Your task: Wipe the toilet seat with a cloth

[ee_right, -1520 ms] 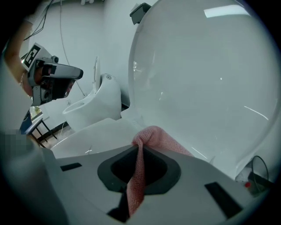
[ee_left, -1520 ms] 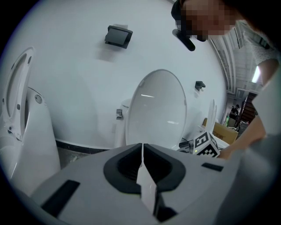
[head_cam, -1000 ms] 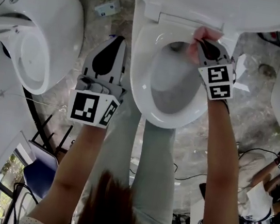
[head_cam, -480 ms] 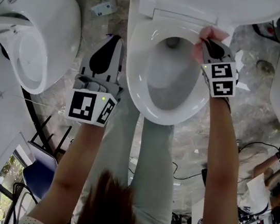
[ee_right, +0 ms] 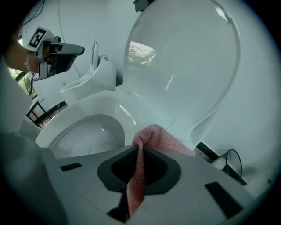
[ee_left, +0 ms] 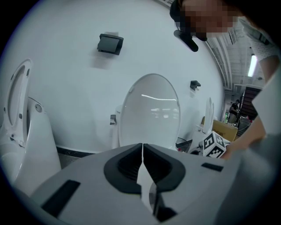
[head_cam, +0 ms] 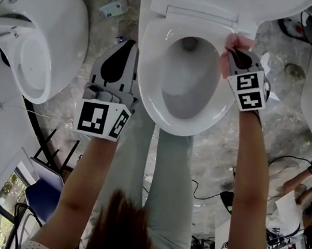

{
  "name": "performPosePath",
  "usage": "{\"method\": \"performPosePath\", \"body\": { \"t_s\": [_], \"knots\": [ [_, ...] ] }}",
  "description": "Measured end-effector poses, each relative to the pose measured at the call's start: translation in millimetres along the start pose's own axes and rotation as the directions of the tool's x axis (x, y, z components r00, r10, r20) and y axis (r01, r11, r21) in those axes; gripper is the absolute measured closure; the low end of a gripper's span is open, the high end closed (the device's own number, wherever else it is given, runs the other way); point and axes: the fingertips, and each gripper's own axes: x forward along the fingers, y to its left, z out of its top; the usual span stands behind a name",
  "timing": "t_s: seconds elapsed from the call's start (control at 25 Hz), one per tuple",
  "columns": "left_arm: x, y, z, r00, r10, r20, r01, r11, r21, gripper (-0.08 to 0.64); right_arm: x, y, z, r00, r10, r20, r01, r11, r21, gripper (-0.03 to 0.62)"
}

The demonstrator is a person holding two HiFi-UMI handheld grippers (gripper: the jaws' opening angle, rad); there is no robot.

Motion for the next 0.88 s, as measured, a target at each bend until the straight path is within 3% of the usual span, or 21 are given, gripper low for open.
{"method": "performPosePath", "body": {
  "t_s": [0.28, 0.44, 0.64, 0.88],
  "knots": [
    [-8.7, -7.4, -4.0, 1.0, 0.003, 0.002, -0.003, 1.0, -0.008, 0.549, -11.2, -0.4, -16.5, 0.998, 0.046, -0.033, -0.048, 0.997, -0.062, 0.56],
    [-15.2, -9.3, -5.2, 1.0, 0.014, 0.008, -0.014, 1.0, -0.015, 0.549, -13.8, 4.5, -22.1, 0.994, 0.082, -0.07, -0.092, 0.984, -0.153, 0.558],
    [-23.7, -10.1, -8.5, 0.999, 0.033, 0.008, -0.033, 0.999, -0.021, 0.549, -16.8, 10.4, -31.8, 0.981, 0.159, -0.114, -0.185, 0.944, -0.272, 0.558],
    [-30.0, -13.1, -12.3, 0.999, 0.048, 0.013, -0.047, 0.998, -0.035, 0.555, -18.1, 17.3, -37.9, 0.958, 0.244, -0.152, -0.285, 0.877, -0.388, 0.557]
  ]
}}
